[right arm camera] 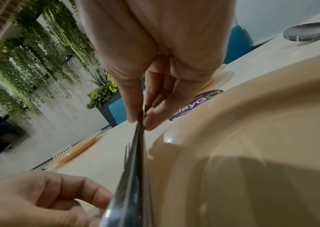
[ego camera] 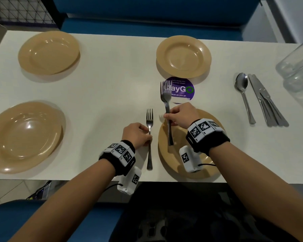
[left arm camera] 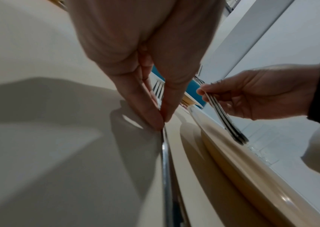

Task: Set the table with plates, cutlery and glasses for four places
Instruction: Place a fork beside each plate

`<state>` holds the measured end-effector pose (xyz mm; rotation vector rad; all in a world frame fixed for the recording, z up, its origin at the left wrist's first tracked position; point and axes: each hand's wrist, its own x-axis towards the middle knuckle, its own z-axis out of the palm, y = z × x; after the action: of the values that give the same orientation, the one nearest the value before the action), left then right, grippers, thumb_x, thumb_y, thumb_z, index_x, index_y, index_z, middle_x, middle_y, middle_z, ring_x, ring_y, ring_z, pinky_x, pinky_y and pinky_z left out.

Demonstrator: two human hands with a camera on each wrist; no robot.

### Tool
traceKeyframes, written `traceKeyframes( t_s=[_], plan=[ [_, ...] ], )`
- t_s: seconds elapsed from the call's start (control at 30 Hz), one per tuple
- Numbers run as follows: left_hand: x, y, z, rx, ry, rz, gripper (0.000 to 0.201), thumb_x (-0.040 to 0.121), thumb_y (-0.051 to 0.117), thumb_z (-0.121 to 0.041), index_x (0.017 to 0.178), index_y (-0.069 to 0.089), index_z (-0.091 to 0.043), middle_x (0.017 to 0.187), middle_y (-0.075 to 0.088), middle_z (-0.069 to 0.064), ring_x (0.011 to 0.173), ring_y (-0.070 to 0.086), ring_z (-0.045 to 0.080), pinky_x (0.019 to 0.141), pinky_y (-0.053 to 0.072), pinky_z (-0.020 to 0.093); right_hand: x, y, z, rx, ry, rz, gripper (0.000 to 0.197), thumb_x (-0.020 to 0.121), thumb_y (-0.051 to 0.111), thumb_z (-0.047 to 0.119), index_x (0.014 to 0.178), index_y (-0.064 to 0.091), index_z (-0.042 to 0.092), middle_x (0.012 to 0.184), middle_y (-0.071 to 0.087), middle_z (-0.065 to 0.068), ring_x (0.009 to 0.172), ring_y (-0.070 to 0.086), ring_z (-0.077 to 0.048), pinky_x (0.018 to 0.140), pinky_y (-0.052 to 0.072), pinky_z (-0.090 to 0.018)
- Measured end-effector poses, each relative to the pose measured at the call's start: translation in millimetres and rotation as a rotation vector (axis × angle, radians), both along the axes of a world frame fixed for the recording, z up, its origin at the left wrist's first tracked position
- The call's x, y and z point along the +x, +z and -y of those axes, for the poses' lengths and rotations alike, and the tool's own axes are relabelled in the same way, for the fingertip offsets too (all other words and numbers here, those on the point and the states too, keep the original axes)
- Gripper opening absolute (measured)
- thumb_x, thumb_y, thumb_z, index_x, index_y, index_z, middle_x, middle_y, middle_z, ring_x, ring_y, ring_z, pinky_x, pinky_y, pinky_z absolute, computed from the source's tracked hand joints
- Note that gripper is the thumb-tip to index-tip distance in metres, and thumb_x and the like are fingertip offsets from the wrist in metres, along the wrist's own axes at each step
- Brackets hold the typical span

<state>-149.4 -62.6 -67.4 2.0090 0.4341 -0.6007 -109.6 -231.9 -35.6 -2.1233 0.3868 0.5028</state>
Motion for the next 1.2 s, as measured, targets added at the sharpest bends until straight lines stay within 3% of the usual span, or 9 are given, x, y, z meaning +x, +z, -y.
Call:
traceKeyframes(
  t_s=[0.13,0.23,0.37,0.47,0.57,0.73,1.2],
  plan=[
    [-9,0,0,-0.014,-0.011,0.0,0.021,0.075,0.076,-0.004,0.09,0.064,-0.009,0.07,0.063,0.001,0.057,0.064,0.01,0.049,0.054,0.014,-4,2,-1,-0.007,0.01,0.016,0.018,0.083,0.07,0.022,0.092,0.073,0.007,0.086,0.074,-0.009,0.077,0.072,-0.019,0.079,0.059,-0.03],
    [-15,-1,1,-0.02,-0.019,0.004,0.02,0.075,0.076,-0.004,0.09,0.063,-0.009,0.069,0.063,0.0,0.057,0.064,0.008,0.048,0.053,0.013,-7,4,-2,0.019,0.002,0.014,0.019,0.084,0.07,0.02,0.094,0.073,0.005,0.084,0.072,-0.008,0.072,0.07,-0.017,0.074,0.058,-0.024],
    [-17,-2,4,-0.027,-0.021,0.002,0.02,0.075,0.076,-0.004,0.09,0.063,-0.01,0.07,0.065,0.001,0.059,0.065,0.011,0.057,0.058,0.02,-8,5,-3,0.021,0.007,0.02,0.02,0.083,0.07,0.02,0.095,0.073,0.004,0.085,0.073,-0.009,0.073,0.07,-0.017,0.075,0.058,-0.025],
    [-18,-2,5,-0.008,-0.023,0.012,0.02,0.076,0.076,-0.006,0.091,0.063,-0.01,0.07,0.064,0.0,0.058,0.064,0.008,0.053,0.055,0.015,-9,4,-1,0.01,0.012,0.02,0.019,0.083,0.071,0.021,0.093,0.074,0.006,0.087,0.074,-0.01,0.078,0.072,-0.019,0.081,0.059,-0.031],
    [-17,-1,5,0.011,-0.019,0.018,0.019,0.077,0.075,-0.01,0.091,0.063,-0.013,0.073,0.066,0.002,0.058,0.066,0.009,0.057,0.057,0.019,-11,4,1,-0.005,0.017,0.034,0.02,0.083,0.07,0.023,0.094,0.074,0.007,0.086,0.074,-0.009,0.079,0.072,-0.019,0.083,0.058,-0.034],
    [-16,-1,7,0.033,-0.025,0.015,0.022,0.074,0.077,-0.008,0.092,0.065,-0.011,0.072,0.068,0.004,0.061,0.069,0.017,0.068,0.06,0.031,-12,8,2,-0.079,0.045,0.079,0.02,0.084,0.068,0.028,0.093,0.075,0.011,0.085,0.074,-0.006,0.078,0.072,-0.017,0.083,0.058,-0.034],
    [-17,-1,9,0.041,-0.041,0.017,0.021,0.076,0.076,-0.008,0.092,0.065,-0.013,0.084,0.069,0.008,0.068,0.071,0.02,0.07,0.061,0.033,-17,12,1,-0.056,0.056,0.066,0.022,0.085,0.068,0.026,0.098,0.073,0.01,0.089,0.073,-0.006,0.079,0.071,-0.016,0.081,0.058,-0.029]
  ],
)
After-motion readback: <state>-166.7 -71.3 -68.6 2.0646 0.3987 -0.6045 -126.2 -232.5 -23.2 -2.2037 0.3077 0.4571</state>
